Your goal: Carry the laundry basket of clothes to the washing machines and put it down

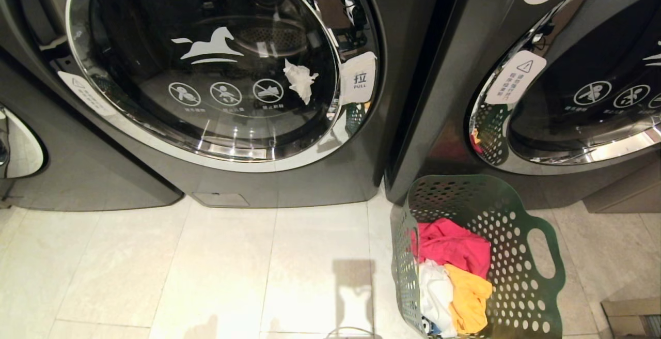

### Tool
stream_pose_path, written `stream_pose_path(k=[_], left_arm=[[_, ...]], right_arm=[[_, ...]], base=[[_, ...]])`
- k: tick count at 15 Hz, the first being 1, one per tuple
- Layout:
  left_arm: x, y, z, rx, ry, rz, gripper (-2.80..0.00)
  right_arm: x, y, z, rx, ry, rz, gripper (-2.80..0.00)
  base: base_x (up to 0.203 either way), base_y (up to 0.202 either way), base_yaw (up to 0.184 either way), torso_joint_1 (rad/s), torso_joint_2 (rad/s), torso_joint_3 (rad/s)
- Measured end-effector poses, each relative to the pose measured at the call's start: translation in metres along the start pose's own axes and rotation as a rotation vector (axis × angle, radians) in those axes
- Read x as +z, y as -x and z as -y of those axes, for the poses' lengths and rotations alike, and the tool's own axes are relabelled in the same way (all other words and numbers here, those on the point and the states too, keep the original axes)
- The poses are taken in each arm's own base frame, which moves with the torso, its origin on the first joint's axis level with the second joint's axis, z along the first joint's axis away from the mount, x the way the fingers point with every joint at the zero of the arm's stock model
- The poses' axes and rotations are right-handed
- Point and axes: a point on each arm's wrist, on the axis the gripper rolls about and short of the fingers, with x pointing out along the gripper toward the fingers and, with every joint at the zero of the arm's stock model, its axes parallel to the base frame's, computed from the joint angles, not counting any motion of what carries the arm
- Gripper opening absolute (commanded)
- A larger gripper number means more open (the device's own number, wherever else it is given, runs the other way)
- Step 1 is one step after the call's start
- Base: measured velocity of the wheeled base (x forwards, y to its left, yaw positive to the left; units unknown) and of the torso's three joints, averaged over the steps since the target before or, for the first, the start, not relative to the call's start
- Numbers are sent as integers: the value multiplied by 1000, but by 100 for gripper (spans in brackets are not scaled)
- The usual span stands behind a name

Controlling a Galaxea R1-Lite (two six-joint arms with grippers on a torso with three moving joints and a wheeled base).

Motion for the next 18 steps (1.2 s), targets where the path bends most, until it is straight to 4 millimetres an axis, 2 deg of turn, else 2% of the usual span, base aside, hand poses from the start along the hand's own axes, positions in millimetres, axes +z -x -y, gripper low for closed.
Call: stream_pose_path(k=[18], left_arm=[[0, 0, 0, 0, 0, 0, -280]], right_arm=[[0, 0, 0, -1, 0, 0, -280]], base=[[0, 0, 0, 0, 0, 0]])
